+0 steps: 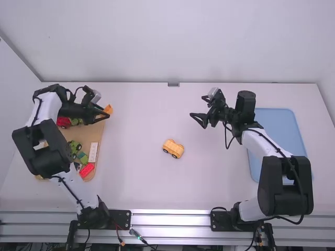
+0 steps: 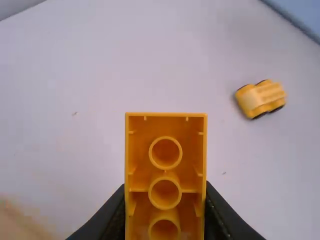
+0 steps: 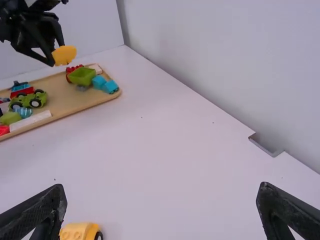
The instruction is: Assemble lego blocks to make yellow taxi
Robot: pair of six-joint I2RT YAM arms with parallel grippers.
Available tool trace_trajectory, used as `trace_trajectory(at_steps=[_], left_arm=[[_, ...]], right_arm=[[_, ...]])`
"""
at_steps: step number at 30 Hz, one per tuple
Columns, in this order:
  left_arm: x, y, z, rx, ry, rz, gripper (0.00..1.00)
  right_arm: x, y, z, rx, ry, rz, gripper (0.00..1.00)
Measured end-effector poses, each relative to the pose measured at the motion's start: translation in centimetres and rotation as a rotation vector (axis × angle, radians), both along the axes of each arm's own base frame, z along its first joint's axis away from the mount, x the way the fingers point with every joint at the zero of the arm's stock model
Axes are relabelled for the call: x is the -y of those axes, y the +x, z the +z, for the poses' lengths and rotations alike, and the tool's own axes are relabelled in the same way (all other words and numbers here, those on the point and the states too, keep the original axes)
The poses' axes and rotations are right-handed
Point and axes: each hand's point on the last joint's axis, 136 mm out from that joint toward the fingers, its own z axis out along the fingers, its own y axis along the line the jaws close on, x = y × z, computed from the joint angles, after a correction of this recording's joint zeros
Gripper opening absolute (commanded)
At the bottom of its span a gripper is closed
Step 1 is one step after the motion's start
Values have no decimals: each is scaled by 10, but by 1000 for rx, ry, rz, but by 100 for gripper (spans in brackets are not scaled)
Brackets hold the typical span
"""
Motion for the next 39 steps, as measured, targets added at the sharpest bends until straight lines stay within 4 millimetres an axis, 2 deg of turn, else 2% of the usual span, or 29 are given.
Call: trace_trajectory(at_steps=[5,12,16,19,21,23,27,30,35,39], left_arm=[[40,-5,10,21,-64,-107,2],[63,16,13,88,-67,-133,2],[75,34,4,117,-34,-115,2],[91,38,-10,84,3,-89,2],[102,35,-14,66,13,-88,2],[124,23,-16,50,4,-115,2],[170,-7,-3,82,-77,-226,2],[192,-16,7,144,-126,-272,2],[224,-14,13,200,-162,-269,2],[265,-30,11,167,-214,-313,2]], right_arm=[[0,0,0,0,-1,0,99],[-1,-1,0,-1,4,8,99],[-4,-6,3,0,21,43,99],[-6,-10,5,-1,34,68,99],[-8,-13,6,-1,41,83,99],[-10,-18,9,-3,58,115,99],[-17,-34,16,-3,107,216,99],[-21,-47,23,-12,149,293,99],[-24,-62,30,-42,203,380,99],[-25,-71,33,-77,233,423,99]])
